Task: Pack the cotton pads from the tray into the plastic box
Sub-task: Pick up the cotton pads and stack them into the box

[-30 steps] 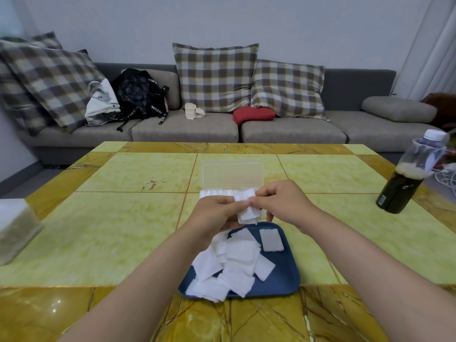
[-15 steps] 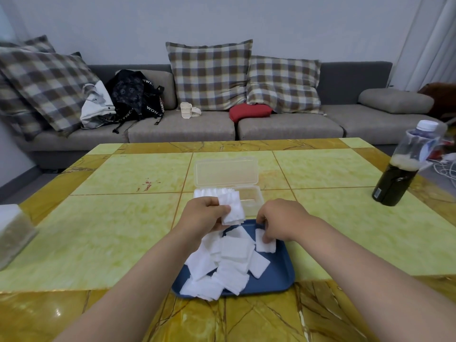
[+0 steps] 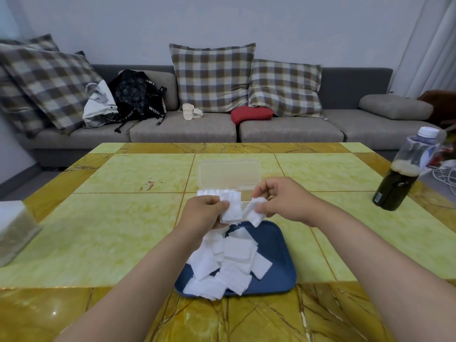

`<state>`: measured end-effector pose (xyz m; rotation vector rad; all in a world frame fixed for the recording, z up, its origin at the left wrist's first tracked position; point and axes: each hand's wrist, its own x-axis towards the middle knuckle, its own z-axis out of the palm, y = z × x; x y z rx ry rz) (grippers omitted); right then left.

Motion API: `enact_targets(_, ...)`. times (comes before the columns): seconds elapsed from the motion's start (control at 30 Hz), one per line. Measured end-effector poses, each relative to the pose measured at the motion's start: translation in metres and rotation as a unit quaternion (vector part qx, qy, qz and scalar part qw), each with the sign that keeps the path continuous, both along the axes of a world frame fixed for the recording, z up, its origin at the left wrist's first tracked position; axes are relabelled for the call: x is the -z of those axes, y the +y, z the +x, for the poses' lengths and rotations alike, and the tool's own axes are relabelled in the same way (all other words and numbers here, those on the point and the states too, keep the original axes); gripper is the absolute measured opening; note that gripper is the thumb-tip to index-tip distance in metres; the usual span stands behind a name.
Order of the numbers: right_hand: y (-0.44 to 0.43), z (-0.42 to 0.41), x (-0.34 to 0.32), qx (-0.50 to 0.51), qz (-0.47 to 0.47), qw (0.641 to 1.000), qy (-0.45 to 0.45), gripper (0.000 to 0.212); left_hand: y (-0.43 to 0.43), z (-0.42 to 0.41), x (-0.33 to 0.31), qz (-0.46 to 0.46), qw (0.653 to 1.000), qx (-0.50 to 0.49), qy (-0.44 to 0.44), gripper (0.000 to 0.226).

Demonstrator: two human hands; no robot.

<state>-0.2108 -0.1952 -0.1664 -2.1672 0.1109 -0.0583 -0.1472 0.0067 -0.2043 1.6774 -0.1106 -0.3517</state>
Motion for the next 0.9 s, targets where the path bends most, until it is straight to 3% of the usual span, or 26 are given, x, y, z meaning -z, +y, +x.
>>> enact_targets(0.17,0.025,0.003,-0.015,-0.044,0.05,0.998,-0.019,0.022,0.0,-0.009,-0.007,-0.045,0.996,0.055,0.047,0.011)
enact_targets(0.3,0.034,0.008,-0.012,-0.024,-0.002,1.0,-0.016,0.042,0.0,-0.014,-0.012,-0.102,0.986,0.098,0.085,0.017)
enact_targets(0.47,0.031,0.011,-0.008,0.001,-0.099,0.995,-0.035,0.06,0.0,-0.012,-0.011,-0.086,0.987,0.108,0.078,0.021)
enact_targets(0.73,0.034,0.009,-0.008,-0.015,-0.209,0.976,-0.057,0.056,-0.001,-0.009,-0.008,-0.034,0.992,0.113,0.046,0.028)
enact_targets(0.9,0.031,0.011,-0.002,0.024,-0.189,0.978,-0.086,0.042,0.001,-0.005,-0.006,-0.009,0.995,0.097,0.004,0.03)
